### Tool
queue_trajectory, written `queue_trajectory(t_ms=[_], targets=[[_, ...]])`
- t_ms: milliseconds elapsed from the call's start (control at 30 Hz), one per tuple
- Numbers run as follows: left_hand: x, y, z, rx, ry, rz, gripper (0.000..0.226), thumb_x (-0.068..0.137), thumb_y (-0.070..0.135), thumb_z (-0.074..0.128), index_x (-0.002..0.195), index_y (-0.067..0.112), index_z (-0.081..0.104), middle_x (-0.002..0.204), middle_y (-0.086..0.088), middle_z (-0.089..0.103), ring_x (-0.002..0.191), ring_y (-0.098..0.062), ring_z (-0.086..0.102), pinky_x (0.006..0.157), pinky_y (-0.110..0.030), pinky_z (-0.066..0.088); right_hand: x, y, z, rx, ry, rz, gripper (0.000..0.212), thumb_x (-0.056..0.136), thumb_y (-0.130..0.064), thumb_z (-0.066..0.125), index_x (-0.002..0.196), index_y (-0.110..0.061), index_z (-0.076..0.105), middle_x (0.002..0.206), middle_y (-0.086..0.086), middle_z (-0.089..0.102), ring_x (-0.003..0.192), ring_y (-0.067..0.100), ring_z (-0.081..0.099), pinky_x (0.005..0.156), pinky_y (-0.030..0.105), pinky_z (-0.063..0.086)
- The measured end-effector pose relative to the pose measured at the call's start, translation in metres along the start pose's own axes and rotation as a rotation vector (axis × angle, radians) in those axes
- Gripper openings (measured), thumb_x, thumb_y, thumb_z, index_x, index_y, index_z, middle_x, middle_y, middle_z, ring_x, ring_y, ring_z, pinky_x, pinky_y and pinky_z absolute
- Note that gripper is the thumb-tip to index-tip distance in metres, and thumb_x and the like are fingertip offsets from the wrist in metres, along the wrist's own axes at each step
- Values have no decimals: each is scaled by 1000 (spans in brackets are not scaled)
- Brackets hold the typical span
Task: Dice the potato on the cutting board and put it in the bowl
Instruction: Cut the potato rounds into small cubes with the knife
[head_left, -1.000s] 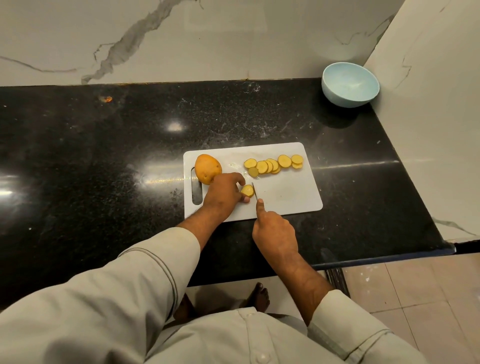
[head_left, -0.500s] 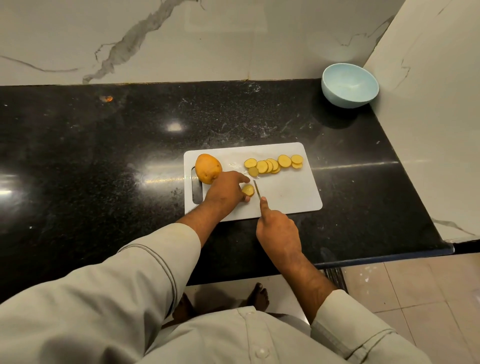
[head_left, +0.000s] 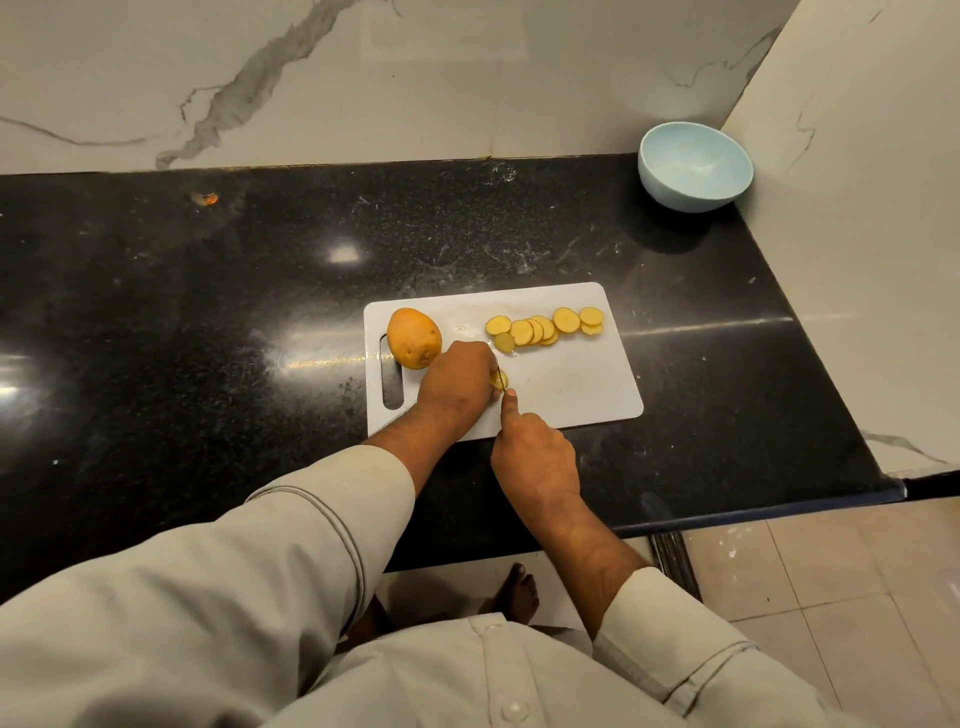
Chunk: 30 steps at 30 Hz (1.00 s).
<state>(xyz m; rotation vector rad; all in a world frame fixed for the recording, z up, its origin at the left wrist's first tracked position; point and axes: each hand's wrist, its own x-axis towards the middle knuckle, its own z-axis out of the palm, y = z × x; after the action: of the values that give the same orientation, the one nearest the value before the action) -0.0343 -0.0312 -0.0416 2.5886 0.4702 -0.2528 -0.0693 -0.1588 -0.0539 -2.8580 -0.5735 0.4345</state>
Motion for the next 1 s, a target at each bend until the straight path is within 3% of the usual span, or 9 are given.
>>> queue_trajectory(t_ms=[100, 233, 400, 500, 633, 733, 1000], targets=[[1, 4, -2, 54, -1, 7, 27, 85, 17, 65, 112, 13, 68, 112, -10, 66, 99, -27, 62, 84, -36, 53, 5, -3, 0, -14, -13, -8, 59, 99, -19, 39, 153, -15, 14, 100, 10, 60, 85, 26, 63, 66, 36, 49], [-1, 8, -2, 99, 31, 8, 19, 91, 16, 55, 105, 12, 67, 105, -11, 66, 92, -28, 63, 77, -36, 53, 11, -8, -4, -83, -4, -38, 63, 97, -15, 41, 153, -12, 12, 97, 10, 62, 83, 28, 64, 60, 35, 38], [-1, 9, -1, 78, 51, -21, 17, 89, 16, 59, 104, 13, 67, 105, -10, 66, 93, -27, 63, 78, -37, 54, 3, -2, -5, -100, -34, -50, 60, 98, -18, 38, 153, -14, 15, 96, 9, 63, 82, 27, 64, 61, 35, 40], [1, 8, 0, 67, 28, -22, 21, 86, 19, 66, 107, 13, 67, 107, -9, 66, 94, -26, 63, 81, -38, 55, -13, 4, -1, -79, -66, -42, 60, 99, -19, 36, 154, -16, 10, 96, 9, 62, 80, 24, 63, 66, 37, 48], [1, 6, -1, 40, 23, -33, 25, 84, 20, 69, 108, 13, 67, 108, -9, 66, 94, -25, 63, 81, -37, 55, -28, 11, 3, -75, -85, -37, 58, 101, -21, 35, 154, -18, 10, 83, 3, 52, 66, 14, 51, 58, 30, 43], [0, 4, 0, -9, 17, -34, 25, 83, 21, 71, 106, 12, 68, 106, -9, 68, 93, -26, 63, 80, -36, 54, -32, 16, 2, -75, -98, -26, 57, 102, -23, 35, 154, -20, 9, 81, 1, 51, 66, 12, 50, 59, 28, 45], [-6, -9, 2, -184, 9, -93, 45, 81, 21, 75, 124, 15, 63, 118, -7, 66, 106, -22, 61, 81, -23, 43, -30, 14, -6, -35, 13, 7, 54, 102, -26, 35, 153, -23, 16, 74, -2, 49, 63, 10, 49, 56, 25, 41]])
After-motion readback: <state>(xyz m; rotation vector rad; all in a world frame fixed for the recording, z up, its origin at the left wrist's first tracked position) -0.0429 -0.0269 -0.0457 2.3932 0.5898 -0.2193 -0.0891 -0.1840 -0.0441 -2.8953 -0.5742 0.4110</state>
